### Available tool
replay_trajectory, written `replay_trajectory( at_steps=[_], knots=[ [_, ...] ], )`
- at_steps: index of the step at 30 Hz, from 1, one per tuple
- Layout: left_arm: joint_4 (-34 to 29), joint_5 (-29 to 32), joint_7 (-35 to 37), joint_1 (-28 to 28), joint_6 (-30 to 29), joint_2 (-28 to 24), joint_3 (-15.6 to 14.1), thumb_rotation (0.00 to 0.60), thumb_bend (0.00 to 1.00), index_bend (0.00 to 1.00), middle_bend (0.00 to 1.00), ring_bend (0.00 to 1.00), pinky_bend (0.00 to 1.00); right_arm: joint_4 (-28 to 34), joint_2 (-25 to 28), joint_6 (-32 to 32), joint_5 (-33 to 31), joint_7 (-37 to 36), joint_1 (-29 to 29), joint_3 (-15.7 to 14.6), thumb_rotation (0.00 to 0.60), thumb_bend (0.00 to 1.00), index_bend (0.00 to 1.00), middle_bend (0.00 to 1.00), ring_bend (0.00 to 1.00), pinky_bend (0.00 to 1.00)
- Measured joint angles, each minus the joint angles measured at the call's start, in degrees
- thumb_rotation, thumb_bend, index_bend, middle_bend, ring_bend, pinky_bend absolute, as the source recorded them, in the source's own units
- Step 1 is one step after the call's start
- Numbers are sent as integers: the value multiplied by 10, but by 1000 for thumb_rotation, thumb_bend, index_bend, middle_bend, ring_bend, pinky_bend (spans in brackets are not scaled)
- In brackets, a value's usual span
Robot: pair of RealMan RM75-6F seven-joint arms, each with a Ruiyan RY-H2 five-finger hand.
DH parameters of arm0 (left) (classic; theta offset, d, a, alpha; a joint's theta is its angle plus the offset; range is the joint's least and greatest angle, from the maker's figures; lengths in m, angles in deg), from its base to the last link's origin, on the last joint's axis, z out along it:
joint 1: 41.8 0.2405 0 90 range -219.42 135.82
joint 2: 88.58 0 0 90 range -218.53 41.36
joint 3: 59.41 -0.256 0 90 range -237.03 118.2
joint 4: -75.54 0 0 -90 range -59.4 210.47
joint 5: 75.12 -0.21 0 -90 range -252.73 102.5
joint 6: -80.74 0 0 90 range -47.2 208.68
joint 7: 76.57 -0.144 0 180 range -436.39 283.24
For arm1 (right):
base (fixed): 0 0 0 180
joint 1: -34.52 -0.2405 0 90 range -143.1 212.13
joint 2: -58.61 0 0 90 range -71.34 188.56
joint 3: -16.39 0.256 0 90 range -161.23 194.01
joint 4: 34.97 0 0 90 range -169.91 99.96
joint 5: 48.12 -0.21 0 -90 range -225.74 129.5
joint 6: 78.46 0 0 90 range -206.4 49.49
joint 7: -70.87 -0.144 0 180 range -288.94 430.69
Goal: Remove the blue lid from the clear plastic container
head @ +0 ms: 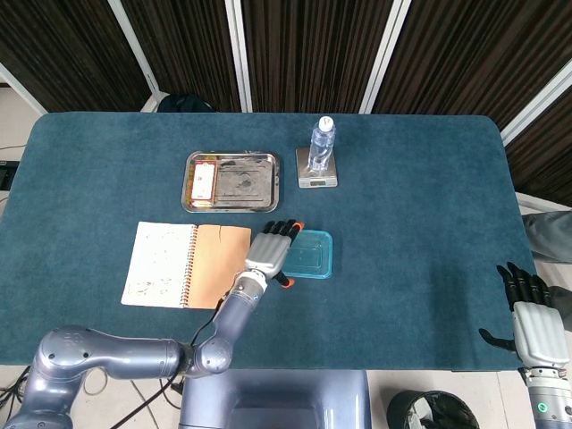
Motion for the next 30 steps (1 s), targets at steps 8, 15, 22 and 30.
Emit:
replay_trajectory(
  at_steps=[8, 15, 22, 30],
  knots=[
    [62, 8, 5, -32, 21, 35, 10, 600, 44, 0, 117, 94, 276, 1, 1, 1, -2, 1, 0, 0, 600, 181, 0, 0, 0, 0],
    [100, -48, 23, -44, 23, 55, 3, 600, 149, 105, 281, 260, 432, 1, 2, 0, 0, 0, 0, -1, 600, 180, 0, 0, 0, 0],
    [119, -164, 77, -35, 22, 62, -28, 600, 152, 156, 284, 262, 431, 3, 3, -1, 5, 0, 0, -3, 600, 181, 0, 0, 0, 0],
    [92, -281, 154, 0, 43, 7, -86, 600, 152, 177, 284, 253, 428, 6, 5, -3, 23, 5, -1, -9, 600, 181, 0, 0, 0, 0]
  ],
)
